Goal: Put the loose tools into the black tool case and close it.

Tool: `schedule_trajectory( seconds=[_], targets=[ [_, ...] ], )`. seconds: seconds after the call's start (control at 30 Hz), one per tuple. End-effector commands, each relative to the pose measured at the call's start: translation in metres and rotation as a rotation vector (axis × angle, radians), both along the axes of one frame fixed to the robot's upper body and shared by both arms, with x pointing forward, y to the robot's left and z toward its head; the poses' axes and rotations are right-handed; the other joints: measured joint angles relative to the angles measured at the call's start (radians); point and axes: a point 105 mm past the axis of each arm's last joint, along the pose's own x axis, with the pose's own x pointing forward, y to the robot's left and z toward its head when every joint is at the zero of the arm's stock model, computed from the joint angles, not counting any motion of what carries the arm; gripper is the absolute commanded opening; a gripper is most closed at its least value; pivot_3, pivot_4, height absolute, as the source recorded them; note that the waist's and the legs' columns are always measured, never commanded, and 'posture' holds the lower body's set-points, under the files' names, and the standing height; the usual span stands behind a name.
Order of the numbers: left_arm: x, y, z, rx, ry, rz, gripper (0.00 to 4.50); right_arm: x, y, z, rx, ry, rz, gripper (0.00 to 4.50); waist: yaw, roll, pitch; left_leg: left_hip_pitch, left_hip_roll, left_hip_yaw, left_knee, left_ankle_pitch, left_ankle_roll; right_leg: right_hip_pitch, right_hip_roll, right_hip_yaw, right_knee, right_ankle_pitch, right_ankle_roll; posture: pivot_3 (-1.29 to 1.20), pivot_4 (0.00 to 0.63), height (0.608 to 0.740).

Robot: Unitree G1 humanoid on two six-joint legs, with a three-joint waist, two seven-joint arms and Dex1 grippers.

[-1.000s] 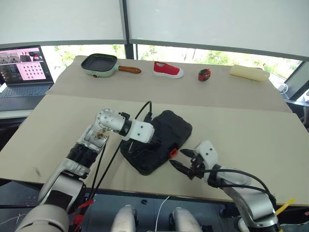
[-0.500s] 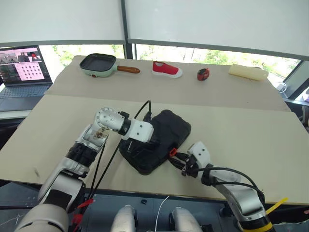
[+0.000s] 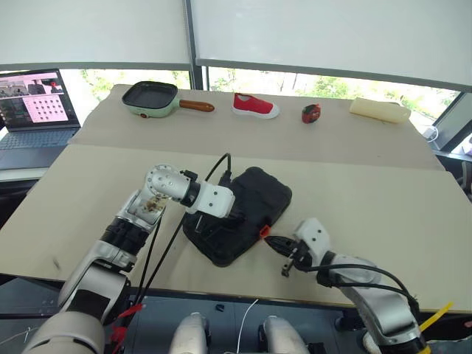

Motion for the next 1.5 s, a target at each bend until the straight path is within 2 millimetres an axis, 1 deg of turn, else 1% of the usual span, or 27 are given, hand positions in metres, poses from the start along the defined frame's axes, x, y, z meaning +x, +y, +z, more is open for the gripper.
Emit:
schedule_trajectory(
  seconds=[0.03,0.1,0.3,0.43,0.67,0.73,0.77,0.8,0.83,0.93,1.17,1.27,1.5],
  targets=[
    [-0.005,0.011,-0.038,0.138,0.090,0.019,0.00,0.002,0.002,0.015,0.013,-0.072,0.007,1.84,0.000,0.000,0.000,0.000,0.000,0.000,0.000,0.000,0.000,0.000,0.000,0.000,0.000,0.000,0.000,0.00,0.150,0.740],
    [-0.006,0.011,-0.038,0.139,0.090,0.017,0.00,0.004,0.003,0.016,0.015,-0.077,0.005,2.51,0.000,0.000,0.000,0.000,0.000,0.000,0.000,0.000,0.000,0.000,0.000,0.000,0.000,0.000,0.000,0.00,0.150,0.740],
    [-0.005,0.011,-0.038,0.142,0.085,0.016,0.00,0.002,0.010,0.015,0.037,-0.067,0.025,2.51,0.000,0.000,0.000,0.000,0.000,0.000,0.000,0.000,0.000,0.000,0.000,0.000,-0.001,0.000,0.000,0.00,0.150,0.740],
    [-0.004,0.014,-0.038,0.150,0.079,0.015,0.00,0.008,0.014,0.013,0.054,-0.073,0.015,2.51,-0.001,0.000,0.000,0.000,0.000,0.000,-0.001,0.000,0.000,0.000,0.000,0.000,-0.001,0.000,0.000,0.00,0.150,0.740],
    [-0.004,0.014,-0.038,0.152,0.075,0.012,0.00,0.011,0.020,0.011,0.068,-0.082,0.026,2.51,-0.004,0.000,0.000,0.000,0.000,0.000,-0.001,0.000,0.000,0.000,0.000,0.000,-0.001,0.000,0.000,0.00,0.150,0.740],
    [-0.004,0.014,-0.038,0.153,0.074,0.011,0.00,0.012,0.020,0.012,0.072,-0.094,0.025,2.00,-0.006,0.000,0.000,0.000,0.001,0.000,-0.001,0.000,0.000,0.000,0.000,0.000,-0.001,0.000,0.000,0.00,0.150,0.740],
    [-0.004,0.014,-0.038,0.153,0.074,0.010,0.00,0.012,0.020,0.012,0.077,-0.098,0.025,1.86,-0.007,0.000,0.000,0.000,0.001,0.000,-0.001,0.000,0.000,0.000,0.000,0.000,-0.001,0.000,0.000,0.00,0.150,0.740],
    [-0.004,0.014,-0.038,0.153,0.074,0.010,0.00,0.013,0.020,0.013,0.079,-0.103,0.025,1.45,-0.008,0.000,0.000,0.000,0.001,0.000,-0.001,0.000,0.000,0.000,0.000,0.000,-0.001,0.000,0.000,0.00,0.150,0.740],
    [-0.004,0.014,-0.038,0.153,0.074,0.010,0.00,0.013,0.019,0.013,0.078,-0.108,0.025,1.26,-0.008,0.000,0.000,0.000,0.001,0.000,-0.001,0.000,0.000,0.000,0.000,0.000,-0.001,0.000,0.000,0.00,0.150,0.740],
    [-0.004,0.015,-0.039,0.155,0.074,0.010,0.00,0.011,0.018,0.015,0.063,-0.131,0.030,1.25,-0.008,0.000,0.000,0.000,0.001,0.000,-0.001,0.000,0.000,0.000,0.000,0.000,-0.001,0.000,0.000,0.00,0.150,0.740],
    [-0.004,0.014,-0.040,0.157,0.075,0.008,0.00,0.005,0.014,0.013,0.026,-0.141,0.045,1.25,-0.007,0.000,0.000,0.000,0.001,0.000,-0.001,0.000,0.000,-0.001,0.000,0.000,-0.002,0.000,0.000,0.00,0.150,0.740],
    [-0.003,0.014,-0.041,0.157,0.075,0.008,0.00,0.002,0.010,0.017,0.014,-0.152,0.045,1.25,-0.005,0.000,0.000,0.000,0.001,0.000,-0.001,0.000,0.000,-0.001,0.000,0.000,-0.002,0.000,0.000,0.00,0.150,0.740],
    [-0.004,0.013,-0.041,0.157,0.074,0.002,0.00,-0.012,0.007,0.022,0.006,-0.161,0.062,1.25,-0.006,0.000,0.000,-0.001,0.000,0.000,-0.002,0.000,0.000,-0.001,-0.001,0.000,-0.003,0.000,0.000,0.00,0.150,0.740]
  ],
)
